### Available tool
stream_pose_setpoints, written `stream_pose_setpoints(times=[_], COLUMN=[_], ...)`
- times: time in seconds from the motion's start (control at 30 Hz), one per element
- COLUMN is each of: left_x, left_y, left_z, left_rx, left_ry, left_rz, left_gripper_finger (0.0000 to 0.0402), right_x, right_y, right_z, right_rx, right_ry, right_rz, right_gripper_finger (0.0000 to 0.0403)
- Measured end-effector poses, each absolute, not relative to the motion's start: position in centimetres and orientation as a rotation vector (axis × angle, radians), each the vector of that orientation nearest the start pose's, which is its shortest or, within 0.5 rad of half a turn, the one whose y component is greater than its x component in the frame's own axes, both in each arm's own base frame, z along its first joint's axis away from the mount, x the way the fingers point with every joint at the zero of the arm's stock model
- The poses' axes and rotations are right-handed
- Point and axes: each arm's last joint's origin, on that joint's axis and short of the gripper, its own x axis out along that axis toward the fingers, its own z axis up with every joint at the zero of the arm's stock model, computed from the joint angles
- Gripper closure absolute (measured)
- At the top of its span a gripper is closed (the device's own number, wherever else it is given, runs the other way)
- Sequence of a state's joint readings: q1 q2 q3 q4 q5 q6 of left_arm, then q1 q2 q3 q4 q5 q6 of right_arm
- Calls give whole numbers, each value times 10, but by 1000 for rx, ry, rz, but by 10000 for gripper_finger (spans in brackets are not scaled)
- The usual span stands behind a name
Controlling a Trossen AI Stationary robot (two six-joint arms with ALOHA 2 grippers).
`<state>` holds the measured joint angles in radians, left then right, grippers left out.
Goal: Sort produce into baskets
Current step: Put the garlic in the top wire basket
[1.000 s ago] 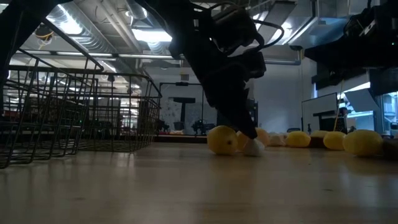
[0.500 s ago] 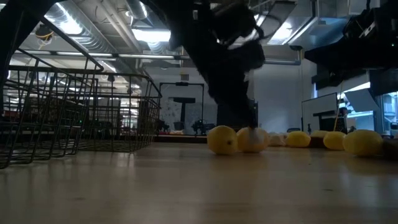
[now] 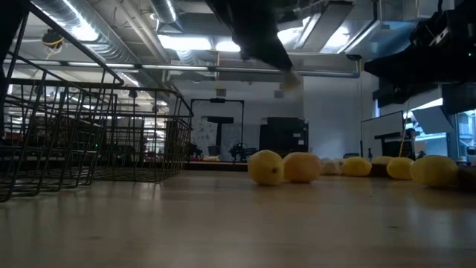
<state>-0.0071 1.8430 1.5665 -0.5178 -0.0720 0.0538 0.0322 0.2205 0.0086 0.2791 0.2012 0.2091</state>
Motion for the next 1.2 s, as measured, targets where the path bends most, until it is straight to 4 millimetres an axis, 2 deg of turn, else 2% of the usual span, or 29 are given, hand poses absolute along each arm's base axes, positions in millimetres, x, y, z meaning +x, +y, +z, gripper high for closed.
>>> stream_pose_setpoints(times=[0.17, 0.43, 0.73, 1.2], left_x=[388, 357, 332, 283], left_y=[3, 15, 52, 122], left_z=[306, 332, 344, 360], left_rx=[119, 165, 158, 50], left_ry=[793, 832, 903, 968], left_rz=[130, 248, 390, 612], left_gripper_finger=[376, 375, 375, 375], right_x=[111, 111, 111, 111], right_y=[-2, -2, -2, -2], right_z=[174, 173, 173, 169], right_rx=[211, 209, 209, 204], right_ry=[-73, -63, -62, -23], right_rz=[-162, -163, -163, -167], right_gripper_finger=[387, 387, 387, 387])
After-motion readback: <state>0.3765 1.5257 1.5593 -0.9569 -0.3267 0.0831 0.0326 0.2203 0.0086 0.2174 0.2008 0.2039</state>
